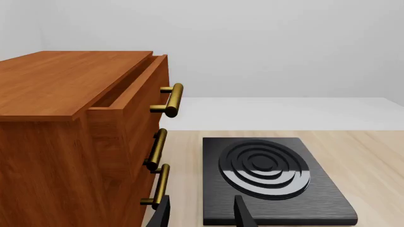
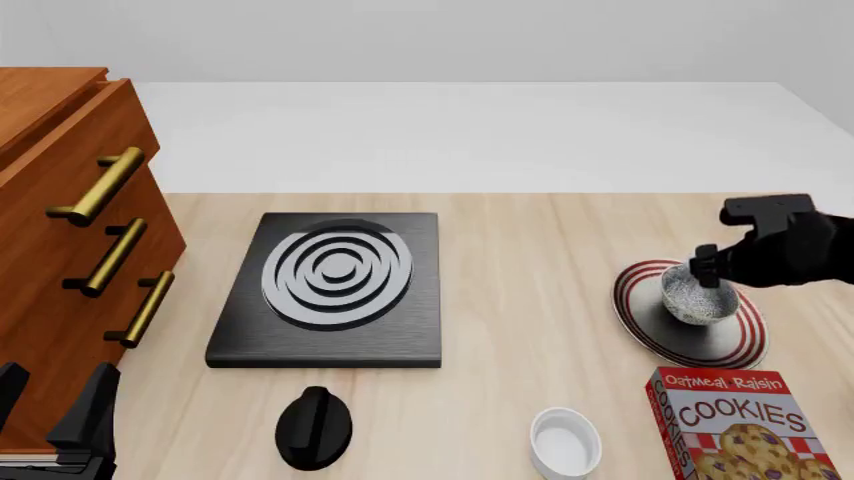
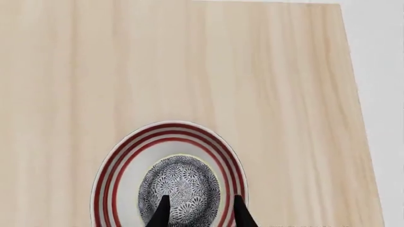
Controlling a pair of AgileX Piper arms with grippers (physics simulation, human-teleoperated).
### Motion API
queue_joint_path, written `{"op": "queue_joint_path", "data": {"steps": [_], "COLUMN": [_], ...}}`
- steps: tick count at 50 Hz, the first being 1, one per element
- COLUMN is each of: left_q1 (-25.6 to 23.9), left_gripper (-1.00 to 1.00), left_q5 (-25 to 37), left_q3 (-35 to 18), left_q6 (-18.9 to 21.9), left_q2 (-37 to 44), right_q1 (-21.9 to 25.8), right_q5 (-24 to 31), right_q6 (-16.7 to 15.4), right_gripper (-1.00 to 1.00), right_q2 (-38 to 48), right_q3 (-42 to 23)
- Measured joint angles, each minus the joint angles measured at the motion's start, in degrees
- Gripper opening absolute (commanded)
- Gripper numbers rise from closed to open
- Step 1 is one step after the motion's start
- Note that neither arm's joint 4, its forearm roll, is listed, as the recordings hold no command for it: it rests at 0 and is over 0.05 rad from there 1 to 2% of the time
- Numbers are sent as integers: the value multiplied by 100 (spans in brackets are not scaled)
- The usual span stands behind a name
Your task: Pick the akita bowl on the ramekin and place it on the plate.
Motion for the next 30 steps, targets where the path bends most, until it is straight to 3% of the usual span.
{"op": "queue_joint_path", "data": {"steps": [16,30], "left_q1": [0,0], "left_gripper": [100,100], "left_q5": [0,0], "left_q3": [0,0], "left_q6": [0,0], "left_q2": [0,0], "right_q1": [166,402], "right_q5": [-132,-854], "right_q6": [16,349], "right_gripper": [100,100], "right_q2": [-474,-1303], "right_q3": [312,1066]}}
